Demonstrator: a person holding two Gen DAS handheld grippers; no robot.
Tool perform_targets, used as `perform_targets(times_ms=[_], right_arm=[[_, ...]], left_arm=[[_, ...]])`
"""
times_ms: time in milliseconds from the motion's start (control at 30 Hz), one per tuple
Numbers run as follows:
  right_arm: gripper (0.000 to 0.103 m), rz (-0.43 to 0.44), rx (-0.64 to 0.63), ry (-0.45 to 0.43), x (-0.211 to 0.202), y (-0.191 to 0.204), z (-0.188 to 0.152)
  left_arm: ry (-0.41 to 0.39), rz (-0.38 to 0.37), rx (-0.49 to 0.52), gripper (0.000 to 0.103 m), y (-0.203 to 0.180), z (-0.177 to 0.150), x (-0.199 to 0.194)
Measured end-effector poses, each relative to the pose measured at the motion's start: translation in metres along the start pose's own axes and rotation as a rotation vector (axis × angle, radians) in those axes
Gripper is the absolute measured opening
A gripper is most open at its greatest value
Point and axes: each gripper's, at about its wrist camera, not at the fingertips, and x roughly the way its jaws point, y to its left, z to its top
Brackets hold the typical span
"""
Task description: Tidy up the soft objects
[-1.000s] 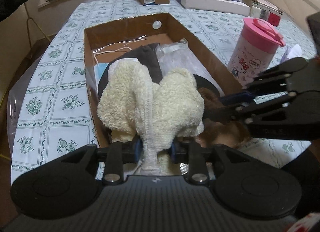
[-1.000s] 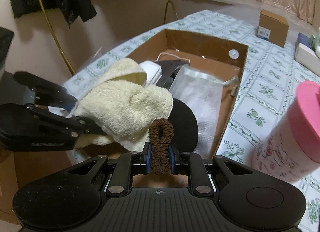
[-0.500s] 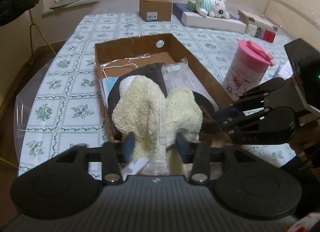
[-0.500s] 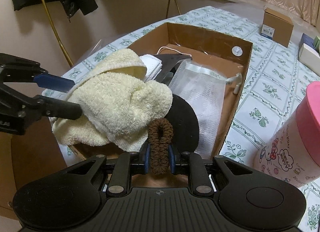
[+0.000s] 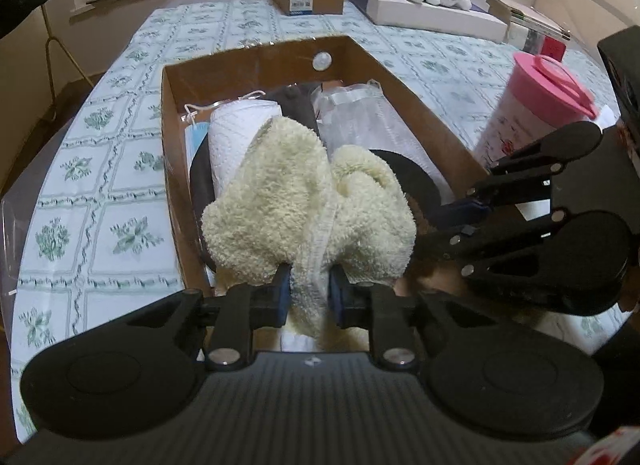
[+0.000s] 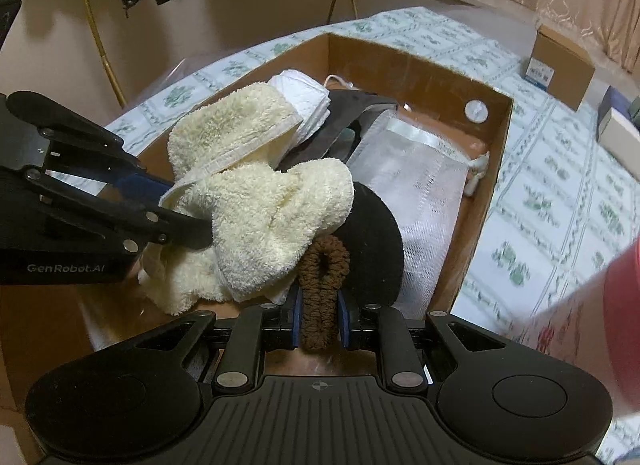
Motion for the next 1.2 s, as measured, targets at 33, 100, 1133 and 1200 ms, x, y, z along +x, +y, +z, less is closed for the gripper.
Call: perform_targets(times_ms=[33, 100, 1133, 1200], right_arm=[[0.018, -0.005, -0.004, -0.003, 0.001, 0.000, 0.002], [0.018, -0.009, -0.008, -0.012, 0.001, 0.000, 0.005], [0.059, 0.011, 0.255, -0.210, -0.123, 0.001, -0.077], [0.064, 0.008, 0.275, -0.211, -0.130, 0.000, -0.085]], left_arm=[[-0.001, 0.002, 0.001, 0.018, 0.001, 0.002, 0.001], [-0.001, 0.002, 0.008, 0.018, 0.000, 0.004, 0.002], [-0.275, 0.172, -0.173, 0.078, -0.046, -0.051, -0.095], [-0.277, 0.199, -0.183, 0.078, -0.055, -0.054, -0.099]])
